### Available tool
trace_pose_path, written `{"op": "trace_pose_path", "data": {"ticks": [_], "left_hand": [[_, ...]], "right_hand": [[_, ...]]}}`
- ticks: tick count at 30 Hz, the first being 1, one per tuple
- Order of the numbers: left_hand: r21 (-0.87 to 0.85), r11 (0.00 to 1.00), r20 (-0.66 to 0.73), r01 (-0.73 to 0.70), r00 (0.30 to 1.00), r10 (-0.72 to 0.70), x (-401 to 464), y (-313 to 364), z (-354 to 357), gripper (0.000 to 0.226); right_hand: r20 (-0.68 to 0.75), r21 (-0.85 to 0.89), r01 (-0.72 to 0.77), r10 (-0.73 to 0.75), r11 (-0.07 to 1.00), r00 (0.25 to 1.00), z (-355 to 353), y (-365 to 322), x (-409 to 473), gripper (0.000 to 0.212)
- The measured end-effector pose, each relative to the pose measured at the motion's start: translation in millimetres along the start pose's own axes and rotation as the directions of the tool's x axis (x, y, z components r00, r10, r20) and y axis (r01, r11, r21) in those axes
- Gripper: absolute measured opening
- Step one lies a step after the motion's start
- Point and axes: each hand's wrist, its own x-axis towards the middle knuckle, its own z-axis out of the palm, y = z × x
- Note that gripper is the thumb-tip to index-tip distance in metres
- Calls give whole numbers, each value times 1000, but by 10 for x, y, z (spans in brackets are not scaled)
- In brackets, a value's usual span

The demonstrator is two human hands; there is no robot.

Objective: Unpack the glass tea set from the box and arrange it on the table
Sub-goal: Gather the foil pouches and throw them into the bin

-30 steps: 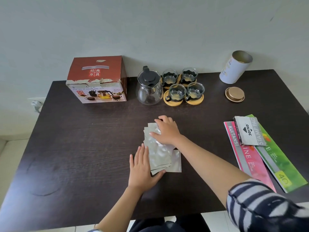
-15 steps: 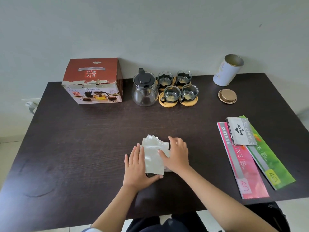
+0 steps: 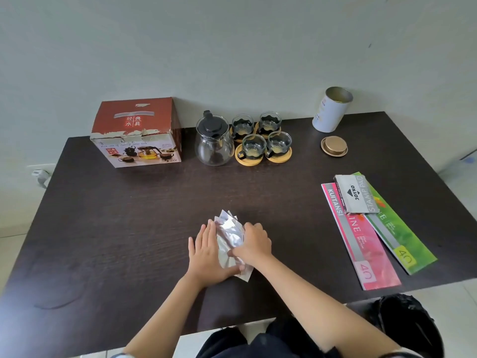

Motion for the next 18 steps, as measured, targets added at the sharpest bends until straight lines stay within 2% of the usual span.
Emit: {"op": "trace_pose_path", "data": {"ticks": [3, 6, 9, 10, 12, 14, 16, 18], "left_hand": [[-285, 959, -68, 9, 997, -30, 34, -63, -128, 126], [-494, 867, -1, 68, 997, -79, 122, -183, -282, 97], [-453, 888, 72, 80, 996, -53, 161, -190, -362, 30], [-431, 900, 74, 60, 997, -31, 169, -185, -365, 21], [-427, 903, 85, 45, 996, -9, 150, -187, -361, 17], [-433, 901, 96, 40, 995, 2, 123, -205, -350, 19], [-435, 899, 97, 51, 995, -10, 92, -212, -334, 19], [-466, 882, 98, 72, 995, -29, 36, -174, -307, 13]], "right_hand": [[12, 128, 30, -32, 991, 999, 54, -2, -50, 50], [28, 258, 70, -80, 964, 996, 63, 39, -67, 56], [57, 300, 101, -123, 949, 991, 67, 103, -84, 52], [51, 281, 113, -133, 953, 990, 66, 124, -100, 53], [2, 200, 121, -124, 972, 992, 40, 162, -146, 61], [-118, 104, 78, -65, 991, 991, 29, 204, -212, 74], [-256, 36, -26, 35, 999, 966, 57, 262, -301, 87], [-338, 59, -123, 136, 991, 931, 133, 334, -396, 95]]}}
